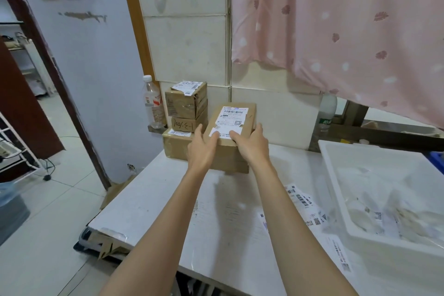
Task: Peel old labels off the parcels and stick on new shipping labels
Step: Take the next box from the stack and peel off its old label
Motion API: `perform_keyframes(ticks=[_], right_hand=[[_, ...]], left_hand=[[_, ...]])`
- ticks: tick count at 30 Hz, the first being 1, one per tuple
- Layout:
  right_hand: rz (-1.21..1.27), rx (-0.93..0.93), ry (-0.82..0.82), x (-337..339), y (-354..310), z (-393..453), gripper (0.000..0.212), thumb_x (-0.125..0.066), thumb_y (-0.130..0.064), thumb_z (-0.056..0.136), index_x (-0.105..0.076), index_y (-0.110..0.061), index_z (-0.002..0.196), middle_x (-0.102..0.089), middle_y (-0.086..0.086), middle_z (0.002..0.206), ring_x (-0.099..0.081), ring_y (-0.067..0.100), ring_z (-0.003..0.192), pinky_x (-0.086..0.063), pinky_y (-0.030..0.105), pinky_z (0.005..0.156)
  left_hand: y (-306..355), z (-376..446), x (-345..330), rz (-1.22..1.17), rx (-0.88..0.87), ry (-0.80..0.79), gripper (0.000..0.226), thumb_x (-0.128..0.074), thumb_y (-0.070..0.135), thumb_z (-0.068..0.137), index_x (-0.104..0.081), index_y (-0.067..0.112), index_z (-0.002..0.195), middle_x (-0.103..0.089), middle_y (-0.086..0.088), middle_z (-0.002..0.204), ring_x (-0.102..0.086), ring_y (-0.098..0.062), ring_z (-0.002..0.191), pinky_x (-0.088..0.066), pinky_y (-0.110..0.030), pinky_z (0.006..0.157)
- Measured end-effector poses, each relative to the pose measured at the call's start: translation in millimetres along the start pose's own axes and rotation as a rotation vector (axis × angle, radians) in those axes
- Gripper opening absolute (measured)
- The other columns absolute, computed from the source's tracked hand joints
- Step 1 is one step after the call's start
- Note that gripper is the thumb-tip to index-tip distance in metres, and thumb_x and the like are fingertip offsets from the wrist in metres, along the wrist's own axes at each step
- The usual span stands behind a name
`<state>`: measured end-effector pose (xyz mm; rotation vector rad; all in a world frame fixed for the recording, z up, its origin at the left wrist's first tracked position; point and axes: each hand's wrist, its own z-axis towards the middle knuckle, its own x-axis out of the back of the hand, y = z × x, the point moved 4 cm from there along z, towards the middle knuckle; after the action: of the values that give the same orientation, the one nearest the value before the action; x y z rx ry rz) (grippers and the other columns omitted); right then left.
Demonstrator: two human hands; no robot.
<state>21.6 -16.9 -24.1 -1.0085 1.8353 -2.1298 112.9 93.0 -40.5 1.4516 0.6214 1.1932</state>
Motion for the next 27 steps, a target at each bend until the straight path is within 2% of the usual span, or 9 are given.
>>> perform_keyframes(ticks=[4,8,10,13,17,24,27], right_hand=[[0.042,-0.041,0.023,4,9,-24,0.070,-0.068,-0.037,0.084,-0.038,-0.009,0.141,-0.057,0.007,0.133,-0.053,0.028,0.122,-0.043,0.043,0.102],[0.094,-0.028,-0.002,6,21,-53,0.069,-0.068,-0.035,0.084,-0.039,-0.015,0.143,-0.058,0.004,0.132,-0.054,0.024,0.119,-0.045,0.041,0.101],[0.143,-0.036,-0.020,7,31,-71,0.065,-0.067,-0.033,0.085,-0.040,-0.017,0.143,-0.058,0.001,0.131,-0.056,0.019,0.111,-0.046,0.035,0.094],[0.211,-0.038,-0.028,9,41,-95,0.062,-0.067,-0.030,0.087,-0.041,-0.019,0.141,-0.057,-0.002,0.130,-0.051,0.013,0.101,-0.040,0.027,0.084],[0.220,-0.064,-0.008,11,49,-117,0.059,-0.068,-0.033,0.086,-0.045,-0.019,0.138,-0.057,-0.004,0.129,-0.051,0.013,0.104,-0.041,0.029,0.088],[0.212,-0.156,0.021,5,76,-144,0.062,-0.069,-0.038,0.082,-0.049,-0.018,0.137,-0.059,-0.003,0.130,-0.055,0.018,0.117,-0.044,0.040,0.102],[0.215,-0.173,0.030,4,80,-148,0.059,-0.069,-0.042,0.081,-0.054,-0.018,0.134,-0.061,-0.003,0.128,-0.056,0.018,0.117,-0.045,0.040,0.101]], left_hand=[[-4,-32,3,-0.044,-0.033,-0.015,0.040,-0.049,0.037,0.098,-0.057,0.021,0.134,-0.062,0.001,0.127,-0.053,-0.019,0.117,-0.048,-0.041,0.098],[-13,-60,10,-0.051,-0.030,0.008,0.038,-0.050,0.036,0.097,-0.057,0.024,0.132,-0.063,0.005,0.124,-0.056,-0.019,0.114,-0.048,-0.043,0.098],[-20,-75,13,-0.049,-0.022,0.025,0.036,-0.051,0.034,0.098,-0.056,0.025,0.132,-0.063,0.006,0.122,-0.056,-0.018,0.113,-0.048,-0.042,0.098],[-23,-98,19,-0.041,-0.039,0.055,0.034,-0.052,0.032,0.097,-0.056,0.026,0.130,-0.062,0.010,0.117,-0.056,-0.014,0.110,-0.047,-0.037,0.095],[-25,-120,27,0.031,-0.040,0.072,0.034,-0.052,0.034,0.097,-0.055,0.028,0.130,-0.058,0.014,0.107,-0.051,-0.011,0.099,-0.036,-0.029,0.082],[-55,-147,24,0.026,0.088,0.028,0.043,-0.052,0.046,0.095,-0.055,0.023,0.131,-0.061,0.008,0.113,-0.054,-0.017,0.101,-0.041,-0.033,0.084],[-60,-152,23,0.034,0.123,0.051,0.047,-0.051,0.051,0.094,-0.057,0.020,0.128,-0.063,0.005,0.114,-0.053,-0.017,0.097,-0.041,-0.033,0.083]])
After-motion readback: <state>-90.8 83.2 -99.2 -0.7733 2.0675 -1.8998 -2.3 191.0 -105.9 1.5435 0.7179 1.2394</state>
